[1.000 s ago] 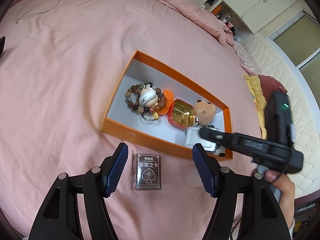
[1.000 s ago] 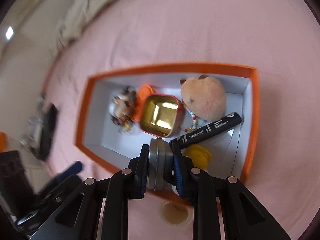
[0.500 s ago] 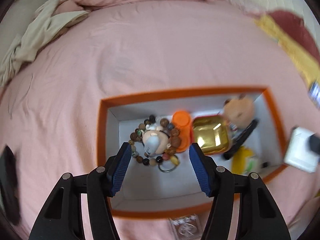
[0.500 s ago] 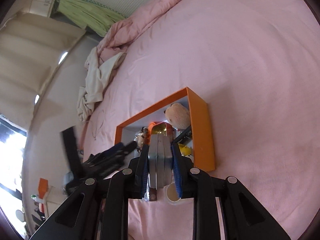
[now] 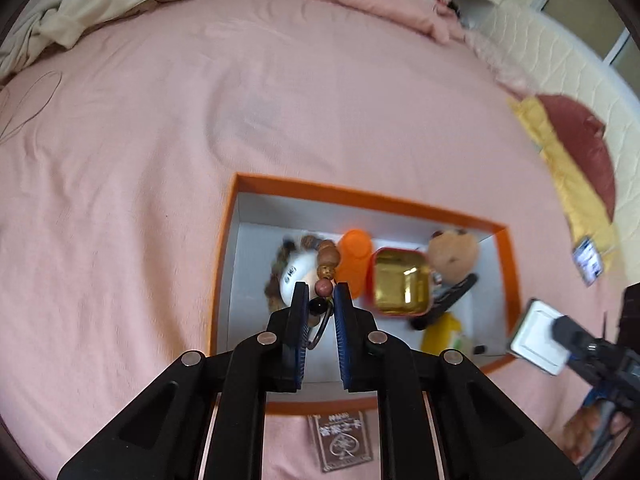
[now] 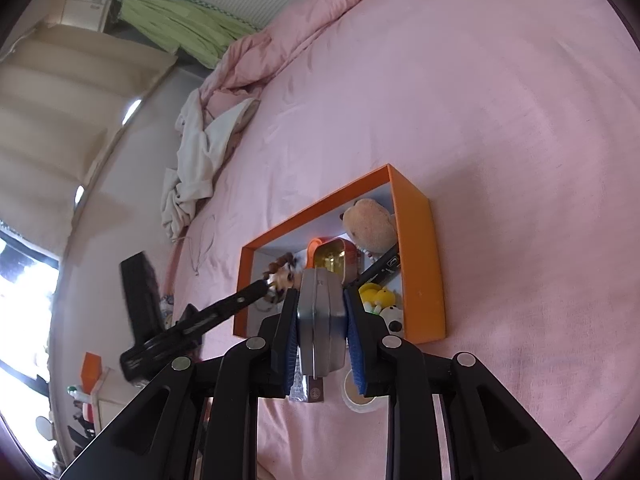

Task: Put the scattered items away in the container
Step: 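Grasp the white figure keychain with the left gripper while the right holds the silver case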

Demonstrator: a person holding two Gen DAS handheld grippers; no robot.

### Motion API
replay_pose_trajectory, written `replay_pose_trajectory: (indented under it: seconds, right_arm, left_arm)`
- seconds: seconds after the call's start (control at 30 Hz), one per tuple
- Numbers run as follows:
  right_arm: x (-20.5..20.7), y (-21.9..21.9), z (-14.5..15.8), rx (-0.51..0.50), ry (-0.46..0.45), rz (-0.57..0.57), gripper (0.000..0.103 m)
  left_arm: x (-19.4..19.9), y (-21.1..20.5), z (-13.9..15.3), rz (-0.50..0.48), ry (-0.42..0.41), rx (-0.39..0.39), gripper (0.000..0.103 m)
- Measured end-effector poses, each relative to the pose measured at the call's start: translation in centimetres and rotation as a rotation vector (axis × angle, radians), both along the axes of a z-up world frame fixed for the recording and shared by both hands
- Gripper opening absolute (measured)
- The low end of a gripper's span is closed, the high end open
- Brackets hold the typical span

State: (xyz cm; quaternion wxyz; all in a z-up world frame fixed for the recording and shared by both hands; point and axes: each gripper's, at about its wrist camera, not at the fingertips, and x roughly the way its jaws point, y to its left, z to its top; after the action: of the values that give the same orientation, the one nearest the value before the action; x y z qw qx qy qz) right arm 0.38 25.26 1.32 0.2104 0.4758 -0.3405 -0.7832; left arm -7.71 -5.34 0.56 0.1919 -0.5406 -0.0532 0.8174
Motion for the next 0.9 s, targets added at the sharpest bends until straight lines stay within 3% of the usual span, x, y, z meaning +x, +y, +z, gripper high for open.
replay_pose_trajectory:
  seconds: [0.23, 0.33, 0.37, 0.43, 0.47, 0.5, 0.53, 0.57, 0.6, 0.63, 0.7, 0.83, 0.9]
  right_arm:
    - [0.1, -0.1, 0.2, 0.002, 0.014, 0.005, 0.022]
    - [0.2, -0.4, 0.5, 0.010, 0.028, 0.014, 0.022]
    - [0.3, -0.4, 0.5, 0.016, 0.029, 0.015, 0.022]
    - [0.3, -0.5, 0.4, 0.018, 0.026, 0.018, 0.022]
    - [0.4, -0.6, 0.4, 0.023, 0.026, 0.017, 0.022]
    - [0.4, -0.5, 0.4, 0.030, 0.028, 0.016, 0.022]
    - [0.5, -0.5, 0.5, 0.033, 0.029, 0.015, 0.022]
    - [0.6, -0.4, 0.5, 0.031, 0.030, 0.012, 0.022]
    - [0.7, -0.3, 0.6, 0.028, 0.031, 0.008, 0.022]
    - [0.7, -0.2, 0.6, 0.026, 0.032, 0.006, 0.022]
    - [0.6, -0.2, 0.5, 0.028, 0.029, 0.005, 0.022]
    - [0.6, -0.4, 0.4, 0.027, 0.021, 0.009, 0.022]
    - [0.6, -0.5, 0.4, 0.032, 0.020, 0.012, 0.022]
  left_arm:
    - [1.6, -2.9, 1.9, 0.016, 0.022, 0.243, 0.013]
    - [2.2, -3.5, 2.6, -0.002, 0.023, 0.392, 0.013]
    - [1.9, -2.5, 2.6, -0.013, 0.032, 0.344, 0.013]
    - [1.8, -0.5, 1.4, -0.012, 0.055, 0.060, 0.011]
    - [1.5, -1.1, 1.0, -0.020, 0.020, 0.143, 0.000]
    - [1.1, -2.0, 0.8, -0.027, -0.064, 0.386, 0.000]
    - [0.8, -2.4, 0.8, -0.028, -0.096, 0.477, 0.000]
    - [0.9, -2.3, 1.2, -0.018, -0.061, 0.409, 0.000]
    - [1.2, -1.7, 1.6, -0.010, 0.016, 0.239, 0.000]
    - [1.2, -1.7, 1.5, -0.012, 0.009, 0.243, 0.000]
    - [0.8, -2.2, 1.1, -0.016, -0.052, 0.355, 0.000]
    - [0.4, -2.4, 1.1, 0.027, -0.003, 0.223, 0.001]
    - [-0.1, -2.6, 0.0, 0.028, -0.055, 0.202, 0.018]
